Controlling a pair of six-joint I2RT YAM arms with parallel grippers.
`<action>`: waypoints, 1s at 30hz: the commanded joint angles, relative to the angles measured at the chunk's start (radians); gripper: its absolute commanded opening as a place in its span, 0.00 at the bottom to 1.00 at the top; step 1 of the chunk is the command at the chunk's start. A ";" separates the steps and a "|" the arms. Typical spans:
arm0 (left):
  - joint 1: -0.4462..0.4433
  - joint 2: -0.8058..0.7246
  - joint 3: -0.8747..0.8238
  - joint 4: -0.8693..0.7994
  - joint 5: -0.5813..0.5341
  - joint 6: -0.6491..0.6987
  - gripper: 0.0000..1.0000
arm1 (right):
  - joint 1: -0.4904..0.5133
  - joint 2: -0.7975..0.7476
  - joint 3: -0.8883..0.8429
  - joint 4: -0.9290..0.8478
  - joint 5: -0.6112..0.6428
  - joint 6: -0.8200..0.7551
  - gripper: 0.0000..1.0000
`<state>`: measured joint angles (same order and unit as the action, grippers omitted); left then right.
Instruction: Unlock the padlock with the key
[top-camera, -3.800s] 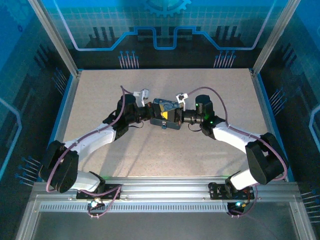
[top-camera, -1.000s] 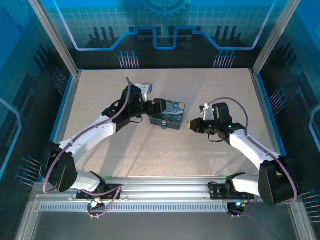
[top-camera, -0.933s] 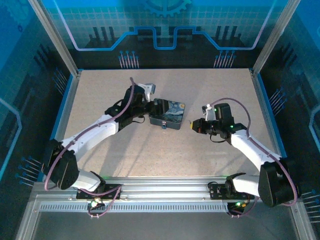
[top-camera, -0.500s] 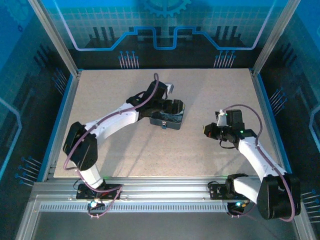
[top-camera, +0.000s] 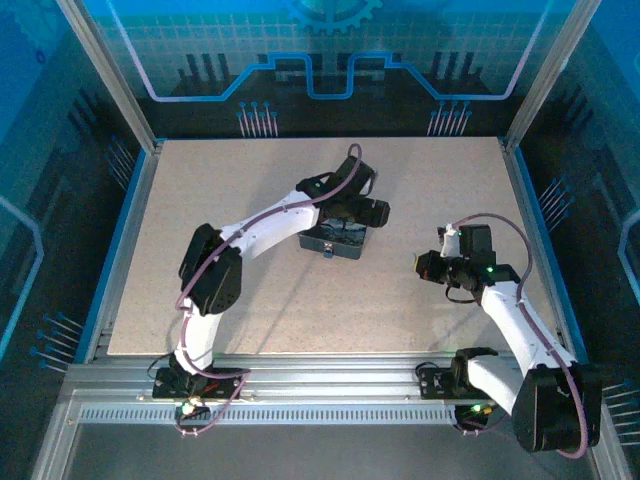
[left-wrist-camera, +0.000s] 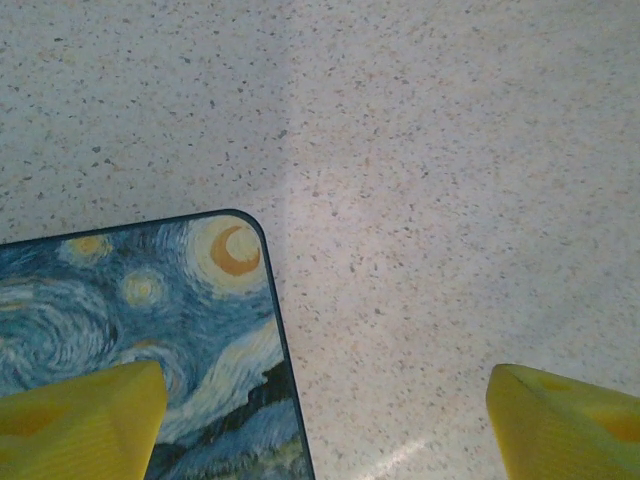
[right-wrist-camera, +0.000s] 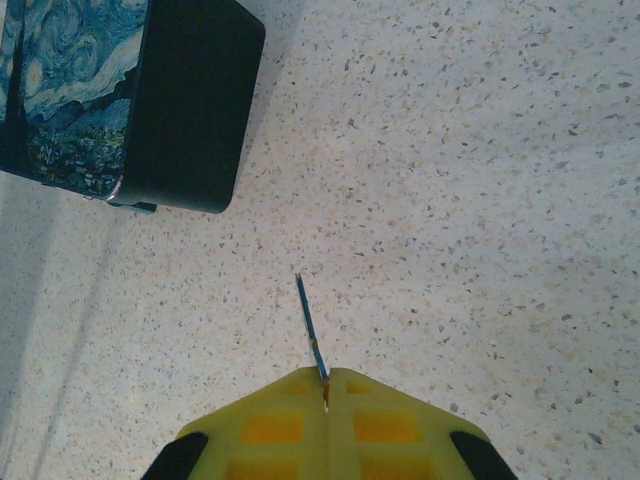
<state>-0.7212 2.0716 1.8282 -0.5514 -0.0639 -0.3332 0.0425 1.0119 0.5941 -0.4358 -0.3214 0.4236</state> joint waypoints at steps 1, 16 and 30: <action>-0.003 0.068 0.080 -0.072 -0.002 0.030 0.85 | -0.015 0.009 -0.011 -0.020 0.001 -0.022 0.00; -0.015 0.226 0.207 -0.118 0.098 0.093 0.83 | -0.013 0.053 -0.005 -0.011 -0.005 -0.039 0.00; -0.055 0.112 0.046 -0.114 0.126 0.147 0.81 | -0.015 0.089 0.005 0.024 -0.080 -0.064 0.00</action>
<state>-0.7647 2.2238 1.9259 -0.6170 0.0051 -0.2005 0.0425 1.0920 0.5945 -0.4316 -0.3508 0.3828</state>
